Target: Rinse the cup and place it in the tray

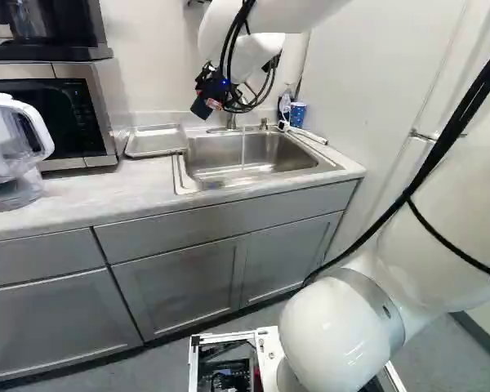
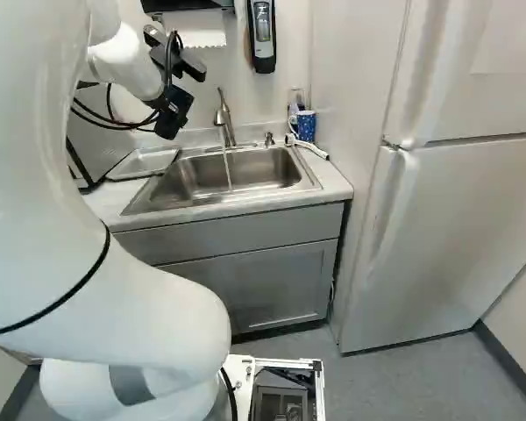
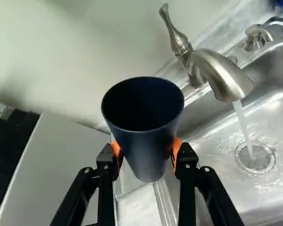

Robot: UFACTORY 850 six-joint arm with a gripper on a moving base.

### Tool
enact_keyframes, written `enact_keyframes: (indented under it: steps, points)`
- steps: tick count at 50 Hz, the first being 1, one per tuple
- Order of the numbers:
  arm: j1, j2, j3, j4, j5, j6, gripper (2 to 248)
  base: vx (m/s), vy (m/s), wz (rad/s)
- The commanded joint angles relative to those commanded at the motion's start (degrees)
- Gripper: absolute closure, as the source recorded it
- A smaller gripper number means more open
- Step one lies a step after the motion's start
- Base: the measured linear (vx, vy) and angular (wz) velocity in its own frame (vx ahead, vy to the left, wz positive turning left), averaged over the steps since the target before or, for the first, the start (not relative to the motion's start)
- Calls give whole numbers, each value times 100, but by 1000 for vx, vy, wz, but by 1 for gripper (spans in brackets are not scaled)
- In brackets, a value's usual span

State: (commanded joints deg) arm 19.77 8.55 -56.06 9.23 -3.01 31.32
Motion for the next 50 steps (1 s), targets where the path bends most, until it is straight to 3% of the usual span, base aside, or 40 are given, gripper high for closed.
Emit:
enact_keyframes:
  steps: [50]
  points:
    - [0,0,0,0,0,-3012,129,0,0,0]
